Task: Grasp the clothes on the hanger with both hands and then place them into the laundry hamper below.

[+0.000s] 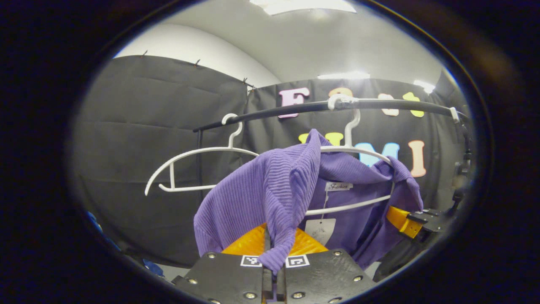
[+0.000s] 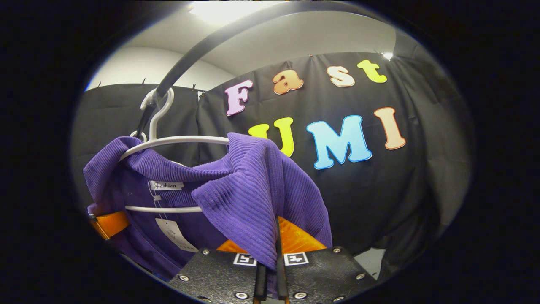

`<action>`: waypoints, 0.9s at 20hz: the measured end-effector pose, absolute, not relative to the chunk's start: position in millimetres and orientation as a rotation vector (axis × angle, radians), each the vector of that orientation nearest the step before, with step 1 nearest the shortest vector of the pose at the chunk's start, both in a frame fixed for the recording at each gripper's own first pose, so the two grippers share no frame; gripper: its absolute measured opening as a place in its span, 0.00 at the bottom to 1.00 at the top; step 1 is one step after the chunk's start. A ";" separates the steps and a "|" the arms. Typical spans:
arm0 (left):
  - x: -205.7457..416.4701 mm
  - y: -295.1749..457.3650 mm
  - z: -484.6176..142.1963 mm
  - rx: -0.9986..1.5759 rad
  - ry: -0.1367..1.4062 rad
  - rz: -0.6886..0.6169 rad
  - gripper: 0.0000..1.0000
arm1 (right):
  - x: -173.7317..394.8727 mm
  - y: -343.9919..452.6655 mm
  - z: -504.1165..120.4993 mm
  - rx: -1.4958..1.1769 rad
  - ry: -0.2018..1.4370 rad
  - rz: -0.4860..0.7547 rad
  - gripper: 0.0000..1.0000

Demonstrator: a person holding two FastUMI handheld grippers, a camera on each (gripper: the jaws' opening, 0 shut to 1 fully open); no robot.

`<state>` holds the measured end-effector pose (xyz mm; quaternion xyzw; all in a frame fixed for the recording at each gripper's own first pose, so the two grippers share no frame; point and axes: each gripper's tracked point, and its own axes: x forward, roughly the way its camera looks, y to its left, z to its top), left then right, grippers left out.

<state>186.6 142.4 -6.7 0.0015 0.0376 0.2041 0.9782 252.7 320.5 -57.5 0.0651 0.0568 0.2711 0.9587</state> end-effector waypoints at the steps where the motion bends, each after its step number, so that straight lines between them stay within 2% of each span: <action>1: 186.1 140.0 -5.7 -0.010 0.073 0.398 0.12 | 251.8 325.1 -58.8 0.153 0.124 0.578 0.05; 5: 175.7 140.9 4.6 -0.053 0.039 0.392 0.11 | 249.9 323.1 -57.5 0.147 0.133 0.638 0.02; 8: 166.2 141.6 12.9 -0.058 0.014 0.418 0.11 | 254.2 316.0 -55.1 0.141 0.118 0.635 0.02; 18: 135.6 150.6 70.4 0.068 -0.065 0.488 0.11 | 286.2 269.5 -31.4 0.201 0.031 0.497 0.02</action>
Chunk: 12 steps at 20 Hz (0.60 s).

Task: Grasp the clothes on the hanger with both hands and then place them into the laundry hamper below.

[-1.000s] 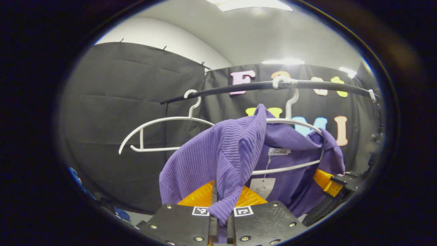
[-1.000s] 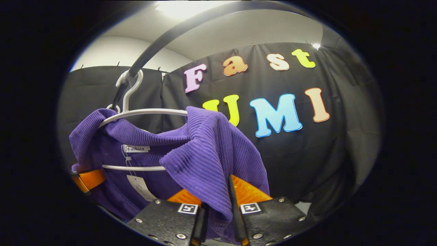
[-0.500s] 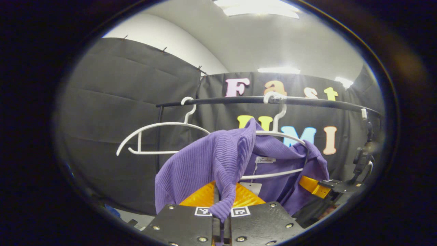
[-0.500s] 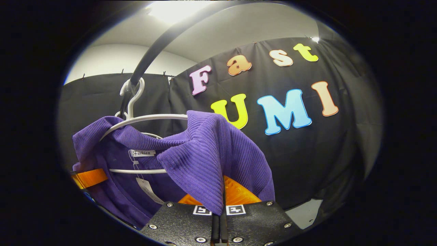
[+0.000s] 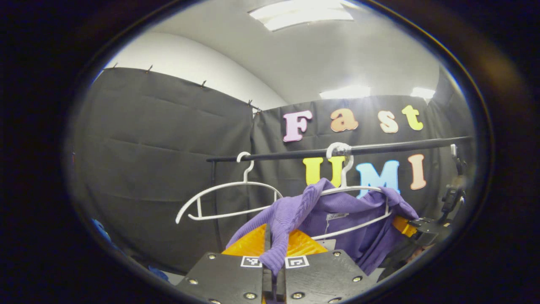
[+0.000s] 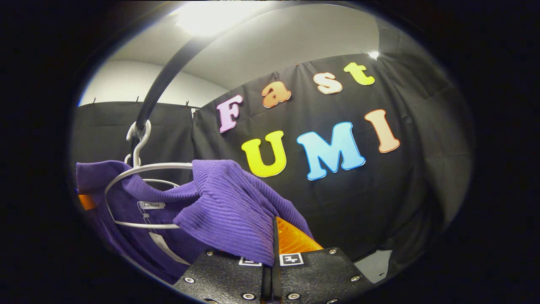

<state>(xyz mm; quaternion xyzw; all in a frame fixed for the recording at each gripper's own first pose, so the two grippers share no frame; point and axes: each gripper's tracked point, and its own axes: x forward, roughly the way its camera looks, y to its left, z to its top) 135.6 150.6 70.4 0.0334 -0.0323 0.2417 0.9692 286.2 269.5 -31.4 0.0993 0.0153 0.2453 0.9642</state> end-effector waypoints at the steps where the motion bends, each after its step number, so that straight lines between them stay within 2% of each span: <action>1: 133.5 155.6 74.3 0.063 -0.077 0.500 0.11 | 289.2 264.7 -28.3 0.209 0.021 0.478 0.02; 2: 132.3 160.1 77.9 0.060 -0.089 0.511 0.11 | 291.5 257.5 -24.0 0.218 0.002 0.457 0.02; 3: 130.9 164.2 82.9 0.055 -0.101 0.519 0.05 | 293.7 252.0 -19.1 0.228 -0.018 0.438 0.02; 4: 128.3 167.8 86.2 0.046 -0.112 0.524 0.11 | 293.7 247.6 -16.3 0.234 -0.033 0.422 0.02; 5: 125.6 171.4 91.0 0.042 -0.124 0.530 0.05 | 293.5 246.3 -13.3 0.236 -0.044 0.412 0.02; 6: 122.5 175.9 95.7 0.045 -0.136 0.540 0.11 | 293.0 244.9 -10.0 0.227 -0.061 0.399 0.02; 12: 126.5 227.4 114.3 0.064 -0.167 0.551 0.10 | 296.7 236.3 10.9 0.174 -0.135 0.344 0.02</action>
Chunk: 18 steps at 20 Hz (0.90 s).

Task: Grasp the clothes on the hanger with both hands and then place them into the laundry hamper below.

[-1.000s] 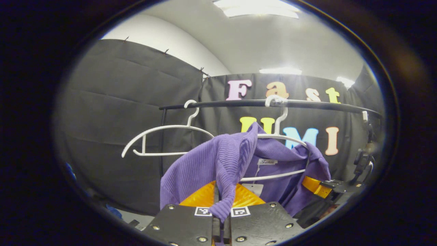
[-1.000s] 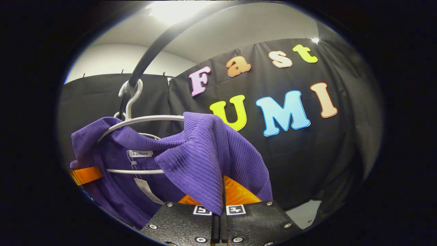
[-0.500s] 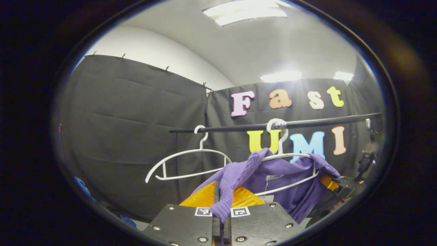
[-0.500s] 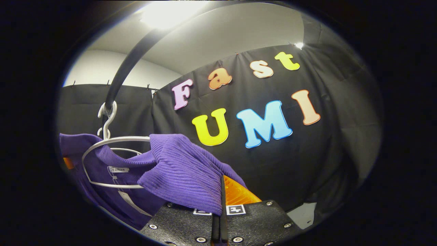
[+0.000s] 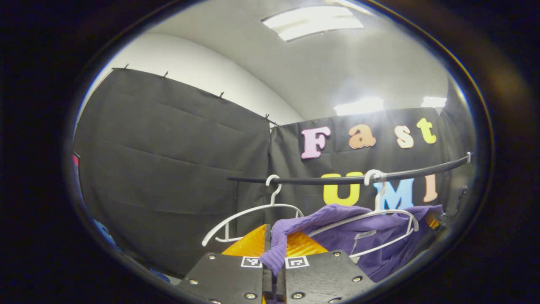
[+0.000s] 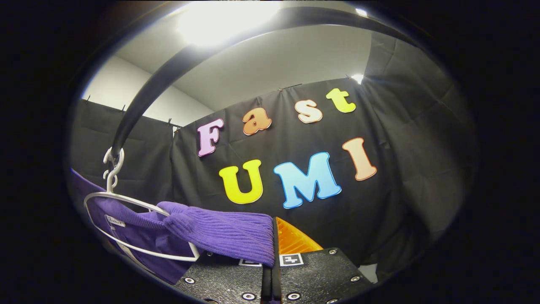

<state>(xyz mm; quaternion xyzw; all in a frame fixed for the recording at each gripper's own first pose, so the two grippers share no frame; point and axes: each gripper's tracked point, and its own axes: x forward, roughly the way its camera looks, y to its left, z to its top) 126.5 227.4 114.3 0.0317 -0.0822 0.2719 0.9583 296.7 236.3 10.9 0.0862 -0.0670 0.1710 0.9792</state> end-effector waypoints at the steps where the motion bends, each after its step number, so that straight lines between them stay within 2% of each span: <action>1: 128.3 233.0 115.7 0.056 -0.166 0.542 0.11 | 295.8 237.2 11.7 0.167 -0.136 0.340 0.02; 5: 132.0 256.6 118.1 0.056 -0.151 0.506 0.11 | 280.2 249.2 17.7 0.132 -0.149 0.343 0.02; 6: 133.4 261.8 117.5 0.052 -0.151 0.502 0.04 | 276.3 253.1 17.5 0.113 -0.153 0.347 0.02; 7: 134.5 268.3 117.3 0.048 -0.153 0.500 0.11 | 272.5 257.6 17.0 0.096 -0.156 0.353 0.02; 8: 135.0 276.0 114.5 0.042 -0.156 0.500 0.11 | 267.9 263.2 17.0 0.082 -0.159 0.359 0.02; 11: 131.2 300.1 108.1 0.016 -0.156 0.489 0.00 | 251.7 274.7 17.0 0.043 -0.156 0.365 0.02; 13: 125.9 313.6 99.5 -0.013 -0.151 0.465 0.11 | 238.0 278.5 21.0 0.031 -0.159 0.357 0.02; 15: 130.4 324.9 83.9 -0.060 -0.135 0.434 0.11 | 232.4 279.3 24.6 0.005 -0.170 0.335 0.02; 16: 129.1 329.6 75.6 -0.080 -0.130 0.421 0.05 | 230.6 278.6 24.7 -0.007 -0.169 0.326 0.02; 17: 129.3 333.3 67.1 -0.101 -0.127 0.407 0.05 | 227.8 278.2 24.0 -0.016 -0.165 0.319 0.02; 18: 126.8 333.3 59.8 -0.122 -0.125 0.391 0.11 | 226.7 277.1 23.6 -0.020 -0.157 0.309 0.02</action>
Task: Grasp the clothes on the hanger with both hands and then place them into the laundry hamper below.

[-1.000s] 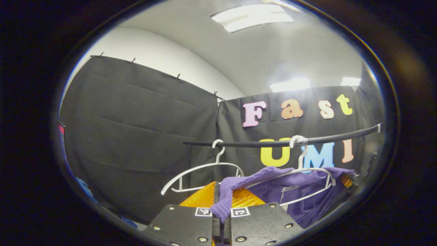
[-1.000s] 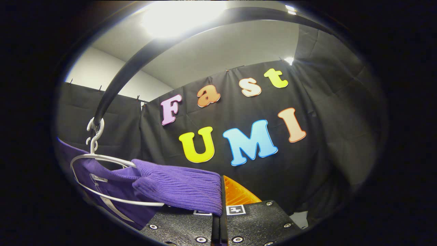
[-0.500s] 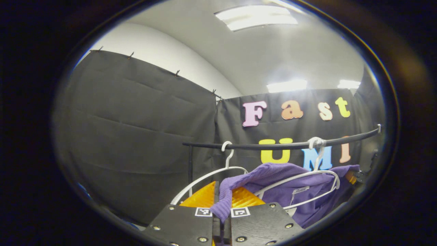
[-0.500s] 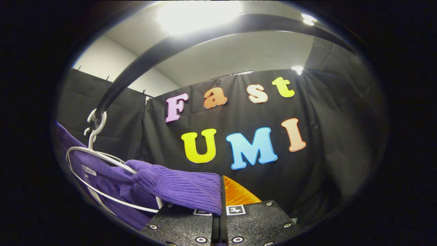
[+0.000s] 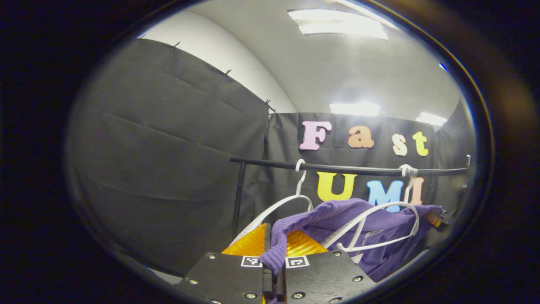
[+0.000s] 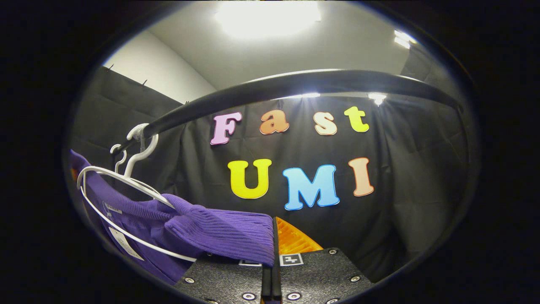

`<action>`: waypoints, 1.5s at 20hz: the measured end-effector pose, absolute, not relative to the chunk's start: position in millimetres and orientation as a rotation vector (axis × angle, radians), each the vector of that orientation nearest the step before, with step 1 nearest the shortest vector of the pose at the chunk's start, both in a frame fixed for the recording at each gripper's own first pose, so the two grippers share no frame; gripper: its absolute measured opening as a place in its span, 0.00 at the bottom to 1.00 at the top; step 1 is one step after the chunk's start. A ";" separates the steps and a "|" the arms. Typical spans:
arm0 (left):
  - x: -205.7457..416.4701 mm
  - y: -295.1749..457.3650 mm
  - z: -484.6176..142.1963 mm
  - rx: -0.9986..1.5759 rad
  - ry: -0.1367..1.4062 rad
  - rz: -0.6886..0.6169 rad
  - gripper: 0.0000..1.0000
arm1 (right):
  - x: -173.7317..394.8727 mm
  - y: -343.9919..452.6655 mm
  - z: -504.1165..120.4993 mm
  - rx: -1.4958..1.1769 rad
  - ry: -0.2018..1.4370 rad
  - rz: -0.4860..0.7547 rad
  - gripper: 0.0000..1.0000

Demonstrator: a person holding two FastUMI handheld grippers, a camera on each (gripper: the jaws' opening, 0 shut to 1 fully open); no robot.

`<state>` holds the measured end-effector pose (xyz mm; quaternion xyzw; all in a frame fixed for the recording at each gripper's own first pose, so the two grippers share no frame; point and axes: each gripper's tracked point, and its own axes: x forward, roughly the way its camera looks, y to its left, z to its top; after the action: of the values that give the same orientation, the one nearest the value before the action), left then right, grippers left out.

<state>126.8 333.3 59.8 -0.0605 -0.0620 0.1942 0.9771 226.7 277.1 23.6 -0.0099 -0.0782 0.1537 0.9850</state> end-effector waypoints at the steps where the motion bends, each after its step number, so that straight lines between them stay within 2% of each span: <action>1: 126.6 333.6 53.1 -0.143 -0.127 0.375 0.12 | 226.2 274.5 22.9 -0.025 -0.150 0.299 0.02; 5: 134.1 328.9 27.8 -0.173 -0.119 0.330 0.11 | 219.4 267.1 27.8 -0.063 -0.152 0.264 0.02; 6: 135.6 325.3 22.0 -0.175 -0.112 0.321 0.05 | 218.5 266.8 27.8 -0.070 -0.152 0.256 0.02; 7: 136.6 322.9 16.1 -0.176 -0.104 0.315 0.11 | 217.1 267.2 28.3 -0.063 -0.144 0.253 0.02; 9: 136.4 318.9 5.1 -0.189 -0.091 0.301 0.11 | 215.6 263.5 31.7 -0.040 -0.135 0.244 0.02; 10: 135.6 316.8 1.0 -0.199 -0.088 0.294 0.05 | 215.5 261.7 32.3 -0.039 -0.133 0.239 0.02; 11: 134.2 315.0 -3.7 -0.211 -0.085 0.287 0.11 | 214.2 259.2 32.5 -0.043 -0.133 0.235 0.02; 13: 129.9 310.3 -13.5 -0.221 -0.070 0.275 0.11 | 212.7 255.6 32.5 -0.055 -0.130 0.227 0.02; 14: 130.3 304.8 -19.4 -0.222 -0.058 0.271 0.05 | 214.6 255.4 31.0 -0.057 -0.123 0.227 0.02; 18: 135.6 278.1 -38.1 -0.238 -0.013 0.250 0.05 | 231.0 248.9 29.5 -0.065 -0.113 0.226 0.02; 19: 137.0 271.6 -39.6 -0.244 -0.007 0.244 0.00 | 234.1 245.2 29.4 -0.064 -0.114 0.221 0.02; 20: 141.4 264.2 -41.1 -0.246 -0.003 0.235 0.05 | 236.1 241.7 29.4 -0.063 -0.117 0.215 0.02; 23: 146.7 247.3 -41.9 -0.217 0.012 0.215 0.05 | 240.9 231.2 24.1 -0.064 -0.114 0.207 0.02; 24: 147.2 243.6 -42.0 -0.209 0.017 0.212 0.11 | 243.4 227.9 22.6 -0.066 -0.113 0.205 0.02; 28: 159.1 227.2 -43.5 -0.215 0.033 0.201 0.11 | 253.8 208.8 14.3 -0.070 -0.102 0.187 0.02; 30: 161.4 219.4 -45.6 -0.205 0.046 0.193 0.00 | 257.5 199.9 9.3 -0.065 -0.093 0.182 0.02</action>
<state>161.4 219.4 -45.6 -0.1024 0.0228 0.0960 0.9898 257.5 199.9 9.3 -0.0325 -0.0465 0.0910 0.9942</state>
